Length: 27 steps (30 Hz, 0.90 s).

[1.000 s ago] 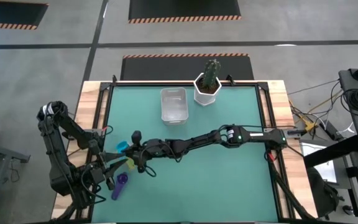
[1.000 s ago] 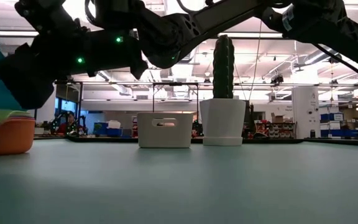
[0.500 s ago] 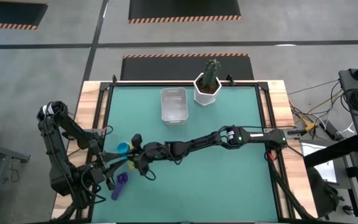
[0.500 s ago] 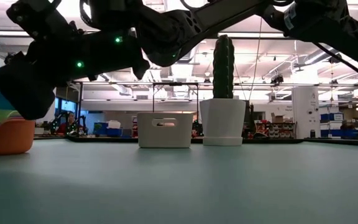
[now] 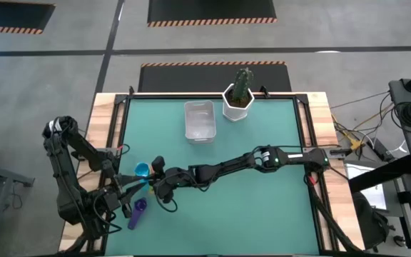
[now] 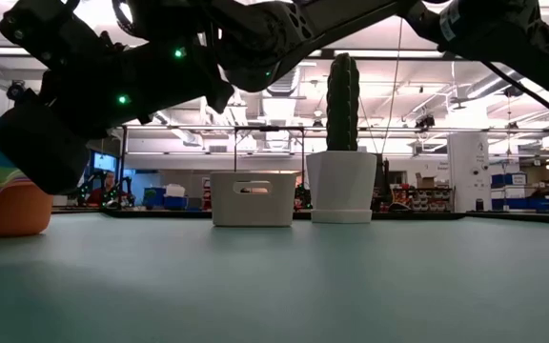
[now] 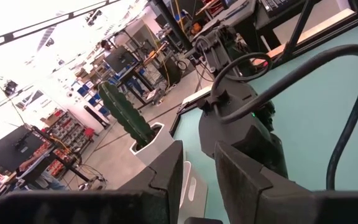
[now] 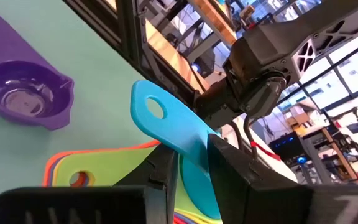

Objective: Nest measuring cups in basket
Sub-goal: Stack the blue measuring cup on top of the green measuring cup

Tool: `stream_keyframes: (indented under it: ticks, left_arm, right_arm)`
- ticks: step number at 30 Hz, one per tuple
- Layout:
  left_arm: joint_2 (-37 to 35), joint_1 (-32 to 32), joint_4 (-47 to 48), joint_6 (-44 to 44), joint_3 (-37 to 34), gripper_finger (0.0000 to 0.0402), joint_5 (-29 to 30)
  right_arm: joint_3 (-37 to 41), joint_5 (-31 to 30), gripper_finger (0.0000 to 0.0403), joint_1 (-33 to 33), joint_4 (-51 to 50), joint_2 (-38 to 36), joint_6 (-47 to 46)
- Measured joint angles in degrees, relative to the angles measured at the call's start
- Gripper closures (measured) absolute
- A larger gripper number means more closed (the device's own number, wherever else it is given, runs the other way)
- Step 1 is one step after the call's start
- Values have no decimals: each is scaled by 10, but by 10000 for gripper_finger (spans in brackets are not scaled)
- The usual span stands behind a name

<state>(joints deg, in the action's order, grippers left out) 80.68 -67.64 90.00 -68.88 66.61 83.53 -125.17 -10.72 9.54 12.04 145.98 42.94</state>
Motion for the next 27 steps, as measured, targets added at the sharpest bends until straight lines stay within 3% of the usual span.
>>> stream_keyframes:
  ticks: [16,27]
  left_arm:
    - [0,0,0,0,0,326,0]
    - [0,0,-2,0,0,326,-1]
  right_arm:
    - [0,1,298,6,-26,-5,-14]
    - [0,-50,225,14,-47,-7,-35]
